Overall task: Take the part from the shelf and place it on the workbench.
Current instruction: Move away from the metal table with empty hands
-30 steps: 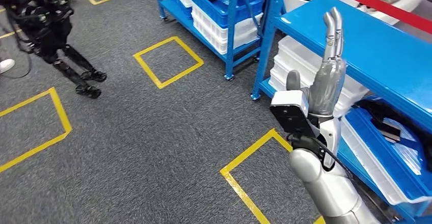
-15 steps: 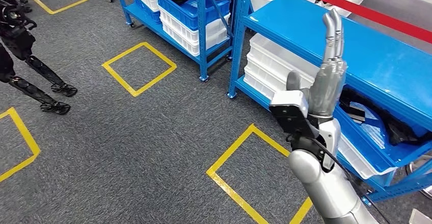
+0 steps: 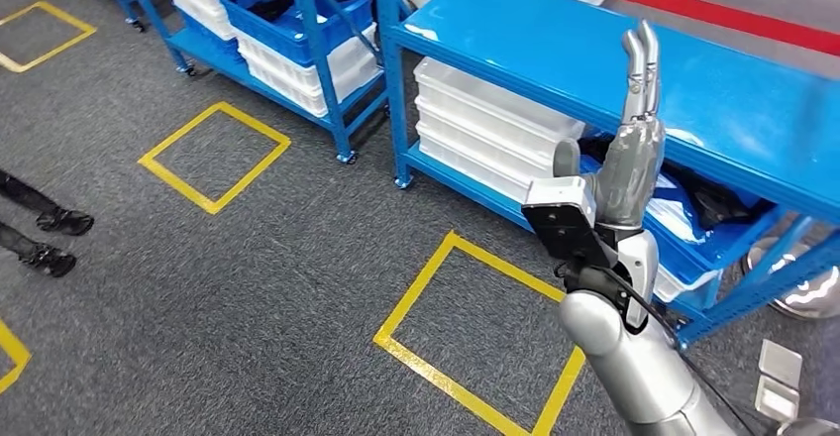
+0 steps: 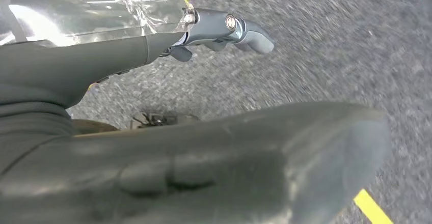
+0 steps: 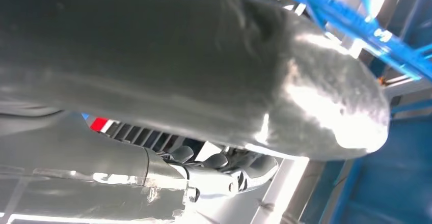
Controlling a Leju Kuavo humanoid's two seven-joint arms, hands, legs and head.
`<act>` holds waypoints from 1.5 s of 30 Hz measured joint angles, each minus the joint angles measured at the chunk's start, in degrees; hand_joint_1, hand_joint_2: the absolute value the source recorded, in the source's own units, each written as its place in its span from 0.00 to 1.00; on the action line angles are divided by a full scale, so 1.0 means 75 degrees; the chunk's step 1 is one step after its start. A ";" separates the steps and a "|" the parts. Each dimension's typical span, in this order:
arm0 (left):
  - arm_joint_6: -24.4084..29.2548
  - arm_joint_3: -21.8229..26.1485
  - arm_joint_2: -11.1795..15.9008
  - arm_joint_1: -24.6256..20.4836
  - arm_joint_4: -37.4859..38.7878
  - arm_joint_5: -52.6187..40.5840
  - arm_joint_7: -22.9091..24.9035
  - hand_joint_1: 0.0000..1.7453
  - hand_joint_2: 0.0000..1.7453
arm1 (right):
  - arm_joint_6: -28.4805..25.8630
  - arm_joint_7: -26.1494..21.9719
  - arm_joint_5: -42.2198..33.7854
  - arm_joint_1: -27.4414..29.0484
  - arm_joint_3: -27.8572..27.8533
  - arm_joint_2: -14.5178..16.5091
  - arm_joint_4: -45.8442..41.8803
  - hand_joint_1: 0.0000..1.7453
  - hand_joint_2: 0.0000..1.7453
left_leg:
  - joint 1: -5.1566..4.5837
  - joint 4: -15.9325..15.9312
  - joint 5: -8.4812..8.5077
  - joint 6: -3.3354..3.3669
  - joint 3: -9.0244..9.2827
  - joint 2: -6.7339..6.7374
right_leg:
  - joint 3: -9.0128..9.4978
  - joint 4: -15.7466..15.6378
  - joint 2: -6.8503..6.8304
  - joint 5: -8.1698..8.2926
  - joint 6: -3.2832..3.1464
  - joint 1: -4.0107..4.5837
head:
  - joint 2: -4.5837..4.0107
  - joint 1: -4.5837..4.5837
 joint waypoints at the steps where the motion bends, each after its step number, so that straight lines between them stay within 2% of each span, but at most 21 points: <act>1: 0.0003 0.0000 0.0000 0.0011 0.0000 0.0001 0.0000 0.00 0.00 | 0.0001 -0.0002 -0.0009 0.0018 -0.0001 0.0000 0.0005 0.00 0.00 | -0.0010 0.0539 -0.0237 0.0004 -0.0265 -0.0124 | 0.0000 0.0002 0.0079 -0.0001 -0.0026 0.0012 | 0.0000 -0.0020; 3: 0.0012 0.0001 0.0001 0.0049 0.0000 0.0002 0.0000 0.00 0.00 | 0.0001 0.0006 -0.0021 0.0083 0.0000 0.0001 0.0017 0.00 0.00 | -0.0041 0.1249 -0.0396 0.0047 -0.0660 -0.0202 | 0.0007 0.0006 0.0271 -0.0004 -0.0056 0.0049 | 0.0000 -0.0045; 4: 0.0016 0.0002 0.0002 0.0064 0.0000 0.0003 0.0000 0.00 0.00 | 0.0001 0.0017 -0.0023 0.0117 0.0000 0.0002 0.0023 0.00 0.00 | -0.0061 0.1199 -0.0257 0.0094 -0.0677 -0.0222 | 0.0017 0.0008 0.0379 -0.0005 -0.0062 0.0067 | 0.0000 -0.0053; 8: 0.0030 0.0003 0.0013 0.0069 0.0000 0.0003 -0.0003 0.00 0.00 | -0.0001 0.0056 -0.0036 0.0210 -0.0004 0.0003 0.0052 0.00 0.00 | -0.0120 -0.0632 0.0713 0.0318 0.0035 -0.0675 | 0.0039 0.0016 0.0766 -0.0008 -0.0042 0.0096 | 0.0000 -0.0055; 11: 0.0039 0.0004 0.0020 0.0062 0.0001 0.0004 -0.0014 0.00 0.00 | -0.0002 0.0067 -0.0046 0.0283 -0.0023 0.0004 0.0070 0.00 0.00 | -0.0141 -0.0964 0.0765 0.0339 0.0159 -0.0681 | -0.0008 -0.0009 0.0998 0.0018 0.0064 0.0045 | 0.0000 -0.0073; 12: 0.0040 0.0004 0.0019 0.0061 0.0001 0.0004 -0.0015 0.00 0.00 | -0.0002 0.0068 -0.0045 0.0307 -0.0040 0.0004 0.0073 0.00 0.00 | -0.0126 -0.1022 0.0790 0.0359 0.0189 -0.0594 | -0.0017 0.0007 0.0988 0.0004 0.0102 0.0048 | 0.0000 -0.0082; 14: 0.0045 0.0006 0.0017 0.0061 0.0001 0.0002 -0.0019 0.00 0.00 | -0.0002 0.0066 -0.0044 0.0324 -0.0082 0.0001 0.0076 0.00 0.00 | -0.0066 -0.1166 0.0852 0.0410 0.0256 -0.0411 | -0.0173 0.0347 0.0678 -0.0236 0.0172 0.0082 | 0.0000 -0.0018; 16: 0.0049 0.0006 0.0017 0.0067 0.0000 0.0001 -0.0023 0.00 0.00 | -0.0002 0.0068 -0.0045 0.0340 -0.0105 0.0001 0.0086 0.00 0.00 | -0.0047 -0.1219 0.0865 0.0444 0.0283 -0.0238 | -0.0586 0.1205 0.0270 -0.0700 0.0252 0.0048 | 0.0000 0.0071; 18: 0.0051 0.0006 0.0017 0.0085 0.0000 0.0002 -0.0023 0.00 0.00 | -0.0002 0.0085 -0.0056 0.0386 -0.0110 0.0003 0.0107 0.00 0.00 | -0.0033 -0.1212 0.0841 0.0439 0.0286 -0.0056 | -0.0939 0.1916 0.0147 -0.0924 0.0341 -0.0027 | 0.0000 0.0093; 20: 0.0064 0.0005 0.0017 0.0097 0.0000 0.0003 -0.0026 0.00 0.00 | -0.0002 0.0112 -0.0101 0.0460 -0.0148 0.0003 0.0141 0.00 0.00 | 0.0004 -0.1180 0.0795 0.0390 0.0299 0.0113 | -0.0788 0.1618 0.0065 -0.0607 0.0422 -0.0093 | 0.0000 0.0100; 22: 0.0092 0.0005 0.0019 0.0096 0.0000 0.0003 -0.0047 0.00 0.00 | -0.0002 0.0125 -0.0186 0.0541 -0.0228 0.0004 0.0190 0.00 0.00 | 0.0025 -0.1101 0.0715 0.0294 0.0313 0.0248 | -0.0277 0.0605 -0.0180 -0.0142 0.0474 -0.0111 | 0.0000 0.0125; 24: 0.0129 0.0007 0.0022 0.0094 0.0001 0.0001 -0.0089 0.00 0.00 | -0.0002 0.0109 -0.0311 0.0642 -0.0325 0.0004 0.0247 0.00 0.00 | -0.0001 -0.1022 0.0637 0.0186 0.0327 0.0344 | -0.0015 0.0035 -0.0344 0.0001 0.0404 -0.0084 | 0.0000 0.0141; 27: 0.0211 0.0028 0.0026 0.0100 0.0001 0.0004 -0.0166 0.00 0.00 | -0.0002 0.0049 -0.0537 0.0867 -0.0488 0.0012 0.0370 0.00 0.00 | 0.0000 -0.1009 0.0569 0.0055 0.0397 0.0448 | -0.0023 0.0012 -0.0181 -0.0035 0.0234 -0.0068 | 0.0000 0.0082; 29: 0.0287 0.0077 0.0031 0.0100 0.0000 0.0078 -0.0246 0.00 0.00 | -0.0003 -0.0016 -0.0710 0.1022 -0.0643 0.0042 0.0530 0.00 0.00 | 0.0038 -0.0699 0.0323 -0.0026 0.0313 0.0233 | -0.0003 -0.0014 -0.0054 -0.0020 0.0159 -0.0081 | 0.0000 0.0035; 32: 0.0431 0.0119 0.0057 0.0139 0.0000 0.0431 -0.0364 0.00 0.00 | -0.0004 -0.0111 -0.0927 0.1315 -0.0899 0.0138 0.0924 0.00 0.00 | 0.0037 0.0584 -0.0278 -0.0045 -0.0284 -0.0117 | 0.0008 -0.0023 0.0119 -0.0017 0.0069 -0.0053 | 0.0000 -0.0037; 34: 0.0523 0.0129 0.0086 0.0190 0.0000 0.0736 -0.0402 0.00 0.00 | -0.0004 -0.0119 -0.1006 0.1501 -0.1034 0.0233 0.1217 0.00 0.00 | 0.0019 0.0918 -0.0240 0.0001 -0.0491 -0.0167 | 0.0014 -0.0017 0.0304 -0.0024 0.0036 -0.0016 | 0.0000 -0.0050; 36: 0.0582 0.0138 0.0103 0.0215 0.0000 0.0944 -0.0426 0.00 0.00 | -0.0005 -0.0114 -0.1119 0.1636 -0.1155 0.0308 0.1464 0.00 0.00 | -0.0021 0.0269 0.0264 0.0109 -0.0251 -0.0290 | 0.0025 -0.0010 0.0506 -0.0028 0.0033 0.0001 | 0.0000 -0.0067; 38: 0.0598 0.0141 0.0130 0.0222 0.0000 0.1030 -0.0437 0.00 0.00 | -0.0005 -0.0125 -0.1339 0.1737 -0.1250 0.0369 0.1707 0.00 0.00 | -0.0046 -0.0557 0.0640 0.0239 0.0071 -0.0613 | 0.0017 -0.0005 0.0657 -0.0027 0.0049 0.0003 | 0.0000 -0.0069; 41: 0.0602 0.0143 0.0156 0.0210 0.0000 0.1111 -0.0439 0.00 0.00 | -0.0003 -0.0071 -0.1876 0.1974 -0.1333 0.0444 0.2273 0.00 0.00 | -0.0086 -0.0980 0.0670 0.0288 0.0233 -0.0767 | -0.0011 -0.0027 0.0802 -0.0005 0.0152 -0.0039 | 0.0000 -0.0091; 43: 0.0595 0.0143 0.0143 0.0213 0.0001 0.1131 -0.0425 0.00 0.00 | 0.0011 0.0057 -0.2495 0.2182 -0.1354 0.0477 0.2833 0.00 0.00 | -0.0048 -0.1115 0.0718 0.0325 0.0308 -0.0693 | -0.0003 -0.0012 0.0721 -0.0041 0.0234 -0.0046 | 0.0000 -0.0096; 45: 0.0563 0.0143 0.0130 0.0230 0.0003 0.1085 -0.0380 0.00 0.00 | 0.0036 0.0145 -0.3304 0.2254 -0.1349 0.0503 0.3571 0.00 0.00 | -0.0002 -0.1250 0.0783 0.0388 0.0380 -0.0589 | -0.0190 0.0417 0.0407 -0.0334 0.0297 -0.0033 | 0.0000 -0.0029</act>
